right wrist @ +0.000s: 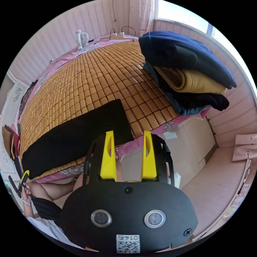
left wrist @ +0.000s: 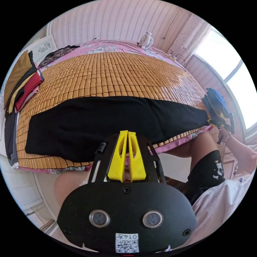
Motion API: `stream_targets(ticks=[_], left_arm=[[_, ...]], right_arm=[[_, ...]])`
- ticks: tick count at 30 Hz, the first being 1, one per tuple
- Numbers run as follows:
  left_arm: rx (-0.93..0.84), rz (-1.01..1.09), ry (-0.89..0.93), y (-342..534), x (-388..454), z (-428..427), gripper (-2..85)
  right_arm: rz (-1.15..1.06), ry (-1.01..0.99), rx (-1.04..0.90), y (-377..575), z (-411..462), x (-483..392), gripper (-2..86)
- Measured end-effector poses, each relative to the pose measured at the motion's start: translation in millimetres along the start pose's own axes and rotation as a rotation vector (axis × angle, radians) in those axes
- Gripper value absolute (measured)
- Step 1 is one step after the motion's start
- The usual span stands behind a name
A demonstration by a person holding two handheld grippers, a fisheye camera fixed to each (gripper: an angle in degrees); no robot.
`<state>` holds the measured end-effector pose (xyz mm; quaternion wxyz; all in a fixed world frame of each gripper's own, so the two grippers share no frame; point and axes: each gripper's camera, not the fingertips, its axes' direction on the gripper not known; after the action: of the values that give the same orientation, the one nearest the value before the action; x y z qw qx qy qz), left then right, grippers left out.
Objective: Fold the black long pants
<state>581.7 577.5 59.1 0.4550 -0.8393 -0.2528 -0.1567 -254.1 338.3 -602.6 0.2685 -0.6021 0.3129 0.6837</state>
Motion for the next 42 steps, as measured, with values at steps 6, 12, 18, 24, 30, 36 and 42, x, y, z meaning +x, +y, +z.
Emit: stream_targets(ticks=[6,12,18,24,30,36,42], left_arm=[[-0.083,-0.037,-0.01,8.6,-9.2,33.0,-1.0],[-0.119,-0.023,0.001,6.9,-22.0,39.1,-1.0],[-0.133,0.022,0.036,0.9,-18.5,44.1,-1.0],[-0.112,0.145,0.19,-17.7,46.9,73.1,-1.0],[-0.036,0.17,0.407,-30.3,62.6,60.5,-1.0],[0.179,0.002,0.336,33.9,-62.0,-61.3,-0.8],[0.232,-0.277,0.072,117.4,-198.2,-135.8,2.9]], right_arm=[[-0.014,-0.06,-0.009,6.0,-5.6,15.4,6.9],[-0.077,-0.176,0.016,19.7,-28.1,27.0,3.5],[-0.156,-0.262,0.305,13.2,-130.1,36.5,2.7],[-0.253,-0.243,0.591,13.7,-247.3,26.0,2.7],[-0.534,-0.401,0.721,36.1,-315.9,-66.0,2.9],[-0.854,-0.855,0.514,89.6,-260.0,-270.5,4.5],[-0.922,-0.903,0.042,174.9,-87.1,-455.5,8.6]])
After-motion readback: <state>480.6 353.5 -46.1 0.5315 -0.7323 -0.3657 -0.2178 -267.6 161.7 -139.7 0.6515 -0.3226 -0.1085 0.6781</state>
